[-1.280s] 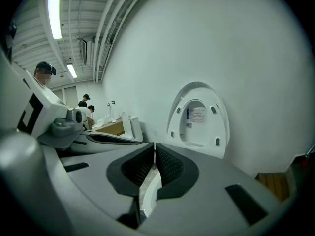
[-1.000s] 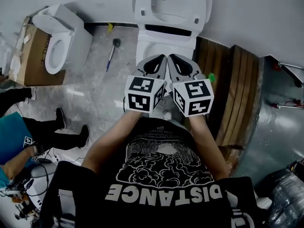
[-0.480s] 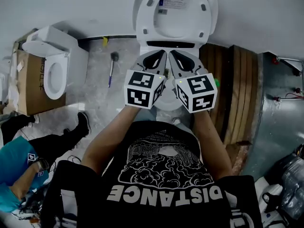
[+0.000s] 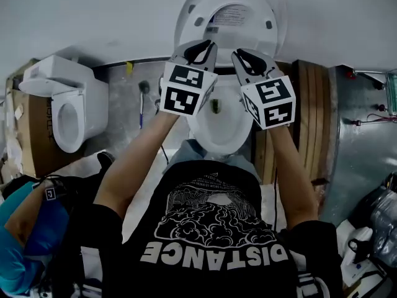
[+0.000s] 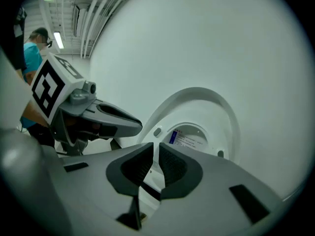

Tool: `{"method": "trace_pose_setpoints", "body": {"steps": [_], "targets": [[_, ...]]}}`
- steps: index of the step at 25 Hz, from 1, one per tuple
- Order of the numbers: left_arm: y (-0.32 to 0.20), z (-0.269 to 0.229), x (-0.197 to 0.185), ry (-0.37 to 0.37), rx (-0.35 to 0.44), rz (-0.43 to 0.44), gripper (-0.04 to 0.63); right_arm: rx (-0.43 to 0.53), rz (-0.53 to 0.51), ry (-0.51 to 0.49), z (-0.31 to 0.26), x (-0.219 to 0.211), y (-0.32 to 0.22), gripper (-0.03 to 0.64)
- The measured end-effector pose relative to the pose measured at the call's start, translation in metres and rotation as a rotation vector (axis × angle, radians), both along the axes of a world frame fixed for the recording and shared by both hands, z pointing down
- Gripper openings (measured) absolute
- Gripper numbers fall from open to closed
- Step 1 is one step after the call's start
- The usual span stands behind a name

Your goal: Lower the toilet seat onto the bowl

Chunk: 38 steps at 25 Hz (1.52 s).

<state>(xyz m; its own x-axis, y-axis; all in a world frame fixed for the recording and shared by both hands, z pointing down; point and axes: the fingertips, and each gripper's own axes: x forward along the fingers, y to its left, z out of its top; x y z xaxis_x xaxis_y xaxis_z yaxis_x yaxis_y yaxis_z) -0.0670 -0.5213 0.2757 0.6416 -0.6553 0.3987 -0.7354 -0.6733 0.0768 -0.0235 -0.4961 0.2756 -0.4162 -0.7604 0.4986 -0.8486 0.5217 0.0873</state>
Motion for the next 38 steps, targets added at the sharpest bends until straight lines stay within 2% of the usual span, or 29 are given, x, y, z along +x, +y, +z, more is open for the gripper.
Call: {"method": "trace_pose_setpoints", "body": {"steps": [4, 7, 10, 17, 23, 28, 32, 38], "targets": [[-0.034, -0.006, 0.002, -0.036, 0.024, 0.012, 0.02, 0.022, -0.02, 0.083, -0.005, 0.01, -0.026, 0.025], [-0.057, -0.011, 0.01, -0.071, 0.046, 0.011, 0.065, 0.035, -0.025, 0.124, -0.008, 0.025, -0.048, 0.031], [-0.074, -0.013, 0.021, -0.118, 0.067, -0.002, 0.094, 0.048, -0.044, 0.161, -0.011, 0.045, -0.064, 0.076], [-0.119, -0.007, 0.03, -0.237, 0.075, -0.056, 0.143, 0.036, -0.064, 0.198, -0.008, 0.084, -0.113, 0.126], [-0.132, -0.003, 0.042, -0.31, 0.074, -0.084, 0.193, 0.017, -0.08, 0.229, -0.001, 0.107, -0.139, 0.193], [-0.151, 0.002, 0.036, -0.352, 0.059, -0.095, 0.229, -0.005, -0.13, 0.269, 0.003, 0.101, -0.163, 0.221], [-0.157, 0.011, 0.039, -0.39, 0.033, -0.06, 0.276, -0.026, -0.153, 0.314, 0.009, 0.097, -0.173, 0.232], [-0.159, 0.024, 0.046, -0.469, 0.025, -0.035, 0.281, -0.049, -0.161, 0.321, 0.016, 0.098, -0.177, 0.232]]}}
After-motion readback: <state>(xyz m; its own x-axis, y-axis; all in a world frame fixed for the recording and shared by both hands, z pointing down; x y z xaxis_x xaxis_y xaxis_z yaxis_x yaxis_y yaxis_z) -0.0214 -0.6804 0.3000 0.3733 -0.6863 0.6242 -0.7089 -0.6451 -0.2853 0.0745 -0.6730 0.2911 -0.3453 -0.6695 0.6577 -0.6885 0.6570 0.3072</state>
